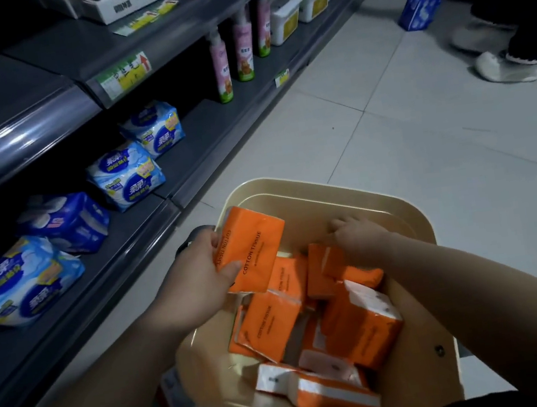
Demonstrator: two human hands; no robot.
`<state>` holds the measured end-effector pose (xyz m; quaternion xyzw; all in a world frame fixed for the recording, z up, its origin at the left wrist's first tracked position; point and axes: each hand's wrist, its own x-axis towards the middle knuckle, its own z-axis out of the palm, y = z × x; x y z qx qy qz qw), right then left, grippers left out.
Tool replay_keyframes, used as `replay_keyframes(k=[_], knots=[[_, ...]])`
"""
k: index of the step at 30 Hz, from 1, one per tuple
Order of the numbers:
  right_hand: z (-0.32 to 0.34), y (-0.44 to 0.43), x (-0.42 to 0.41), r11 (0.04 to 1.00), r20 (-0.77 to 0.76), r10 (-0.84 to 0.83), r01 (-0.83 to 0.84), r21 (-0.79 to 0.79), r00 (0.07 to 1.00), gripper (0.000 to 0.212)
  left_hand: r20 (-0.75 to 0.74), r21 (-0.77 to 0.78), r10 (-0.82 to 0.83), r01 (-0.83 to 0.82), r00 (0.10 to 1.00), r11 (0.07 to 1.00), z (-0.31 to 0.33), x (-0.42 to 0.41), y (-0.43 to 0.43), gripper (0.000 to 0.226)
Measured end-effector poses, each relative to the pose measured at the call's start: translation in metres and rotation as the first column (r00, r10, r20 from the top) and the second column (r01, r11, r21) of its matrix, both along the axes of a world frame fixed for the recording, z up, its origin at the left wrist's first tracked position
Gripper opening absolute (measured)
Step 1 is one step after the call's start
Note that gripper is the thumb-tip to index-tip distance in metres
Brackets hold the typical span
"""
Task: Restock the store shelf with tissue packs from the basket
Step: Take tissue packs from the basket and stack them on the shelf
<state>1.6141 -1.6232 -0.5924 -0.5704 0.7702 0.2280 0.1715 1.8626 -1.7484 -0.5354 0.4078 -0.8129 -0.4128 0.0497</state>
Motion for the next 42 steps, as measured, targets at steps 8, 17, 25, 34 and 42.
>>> replay_keyframes(k=[8,17,25,34,42], knots=[[0.013,-0.003,0.016,0.994,-0.095,0.086,-0.080,0.069,0.992,0.032,-0.015,0.062,0.037,-0.036,0.999,0.997,0.013,0.014,-0.003,0.027],[0.103,-0.027,0.044,0.921,0.222,-0.122,0.194,-0.339,0.967,0.064,-0.048,-0.084,0.166,-0.170,0.985,0.982,0.062,0.039,-0.014,0.024],[0.199,-0.064,0.111,0.837,0.353,0.011,0.185,-0.515,0.936,0.064,-0.067,-0.308,0.237,-0.246,0.969,0.919,0.134,0.110,-0.041,0.037],[0.278,-0.123,0.216,0.561,0.403,0.220,0.223,-0.797,0.888,0.055,-0.107,-0.524,0.415,-0.406,0.903,0.749,0.214,0.226,-0.082,0.038],[0.294,-0.190,0.295,0.422,0.553,0.348,0.400,-0.814,0.757,0.042,-0.031,-0.633,0.544,-0.438,0.838,0.638,0.234,0.305,-0.147,0.033]])
